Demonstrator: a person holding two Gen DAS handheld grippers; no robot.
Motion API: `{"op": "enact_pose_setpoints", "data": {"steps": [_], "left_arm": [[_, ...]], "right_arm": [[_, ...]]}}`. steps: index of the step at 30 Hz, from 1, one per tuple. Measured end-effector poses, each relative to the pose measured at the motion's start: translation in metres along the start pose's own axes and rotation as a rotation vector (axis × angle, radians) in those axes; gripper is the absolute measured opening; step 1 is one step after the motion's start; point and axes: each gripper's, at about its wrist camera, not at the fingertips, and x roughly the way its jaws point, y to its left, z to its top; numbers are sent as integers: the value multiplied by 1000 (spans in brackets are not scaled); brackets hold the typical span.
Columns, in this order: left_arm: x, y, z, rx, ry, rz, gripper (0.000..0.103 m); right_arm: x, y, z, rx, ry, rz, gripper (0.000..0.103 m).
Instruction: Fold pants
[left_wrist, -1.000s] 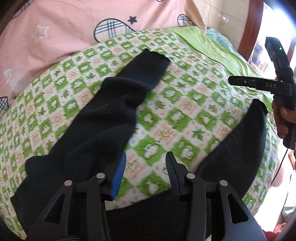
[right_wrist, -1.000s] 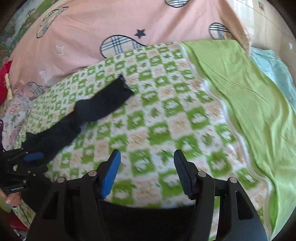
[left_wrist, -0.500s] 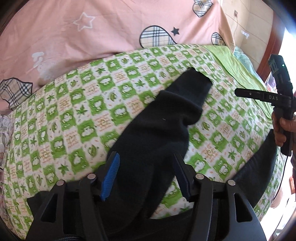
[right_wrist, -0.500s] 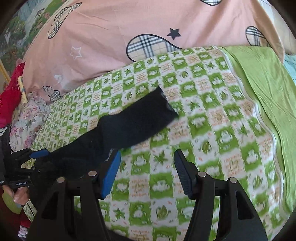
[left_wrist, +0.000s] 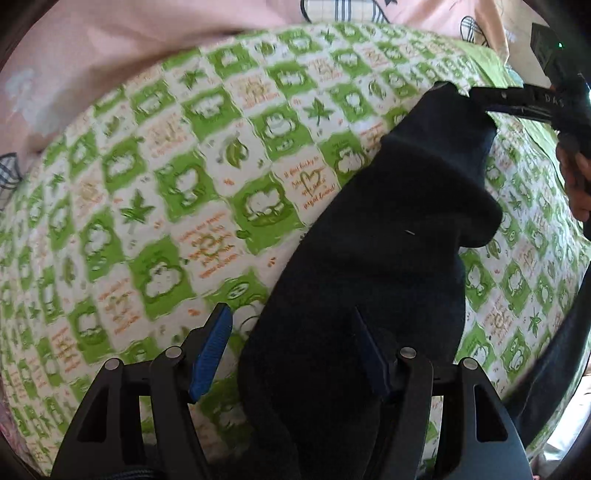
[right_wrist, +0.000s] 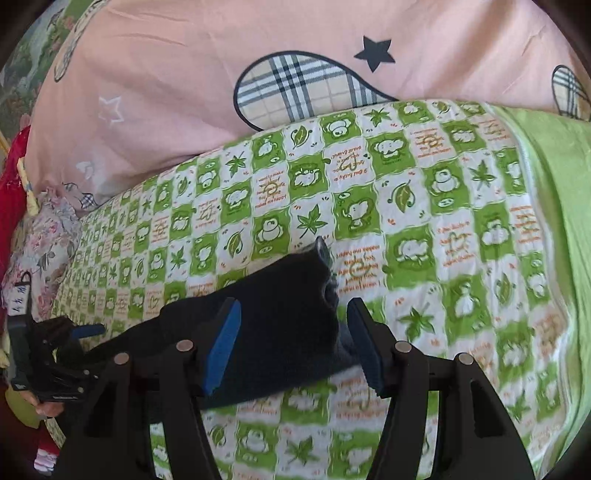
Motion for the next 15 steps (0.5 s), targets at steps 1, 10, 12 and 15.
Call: {"op": "enact_pose_setpoints", "data": {"steps": [1,10,12,15], "left_arm": [[5,0,1,-1,7,-6,67],[21,-6,14,-6,7,-67,46],[19,-13,15,12,-8,-74,22],[13,-27,16,38,-31,-59,11]], "right_arm": [[5,-2,3,4,4,3,61],[44,0,18,-41,17,-10,56],[42,2,17,-61,8,-23,26],[31,3,13,-74,-5,-8,11]]}}
